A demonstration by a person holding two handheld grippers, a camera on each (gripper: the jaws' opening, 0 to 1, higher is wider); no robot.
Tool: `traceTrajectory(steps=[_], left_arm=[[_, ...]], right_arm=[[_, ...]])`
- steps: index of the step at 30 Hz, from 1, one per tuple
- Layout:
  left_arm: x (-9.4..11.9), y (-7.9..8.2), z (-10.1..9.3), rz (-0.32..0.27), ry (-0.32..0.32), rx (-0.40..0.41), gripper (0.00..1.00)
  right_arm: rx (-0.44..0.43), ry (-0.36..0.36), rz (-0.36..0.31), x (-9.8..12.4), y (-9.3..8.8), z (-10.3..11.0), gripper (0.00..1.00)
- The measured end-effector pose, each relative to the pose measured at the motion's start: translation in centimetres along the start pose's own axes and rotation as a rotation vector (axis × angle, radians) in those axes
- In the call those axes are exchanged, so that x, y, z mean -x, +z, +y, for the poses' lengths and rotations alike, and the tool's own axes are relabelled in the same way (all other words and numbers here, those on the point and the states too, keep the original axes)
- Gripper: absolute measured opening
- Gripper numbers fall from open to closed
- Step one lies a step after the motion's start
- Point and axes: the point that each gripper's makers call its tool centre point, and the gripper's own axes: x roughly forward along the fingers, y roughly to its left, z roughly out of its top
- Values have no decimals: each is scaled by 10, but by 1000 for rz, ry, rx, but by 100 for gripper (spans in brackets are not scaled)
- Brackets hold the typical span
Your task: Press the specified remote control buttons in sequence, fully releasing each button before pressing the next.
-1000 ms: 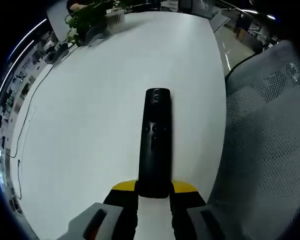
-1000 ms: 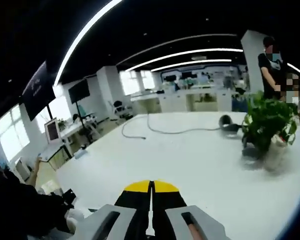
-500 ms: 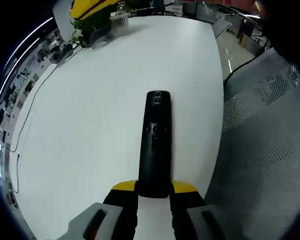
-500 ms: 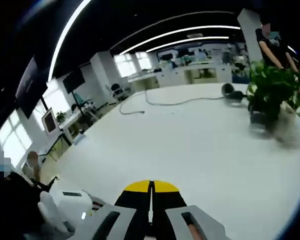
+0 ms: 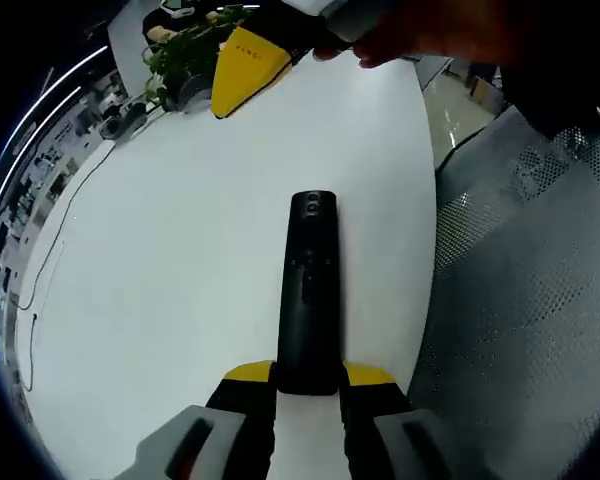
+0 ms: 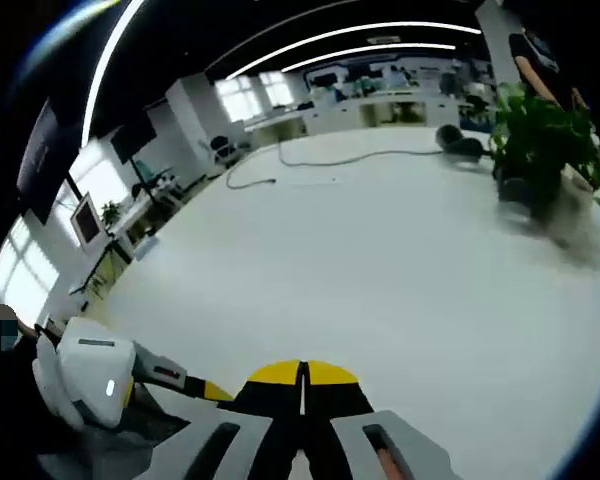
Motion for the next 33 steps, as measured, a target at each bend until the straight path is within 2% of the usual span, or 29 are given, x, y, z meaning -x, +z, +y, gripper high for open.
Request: traceTrajectory(steps=[4, 7, 10, 14, 17, 23, 33], left_arm=[[0, 1, -1, -18, -24, -31, 24], [0, 1, -1, -12, -25, -37, 24], [-1, 2, -1, -13, -26, -44, 24], [-1, 2, -1, -9, -30, -51, 24], [0, 2, -1, -10, -33, -54, 24], [-1, 2, -1, -14, -35, -55, 25], [-1, 1, -2, -19, -36, -55, 25]], right_arm=[[-29, -16, 45, -3, -8, -6, 0], [-40, -44, 53, -1, -12, -13, 0], [-106, -61, 104, 1, -21, -19, 0], [-202, -31, 246, -3, -47, -18, 0], [-235, -33, 332, -7, -66, -18, 0], [-217, -66, 412, -11, -82, -21, 0], [-224, -85, 450, -16, -91, -27, 0]])
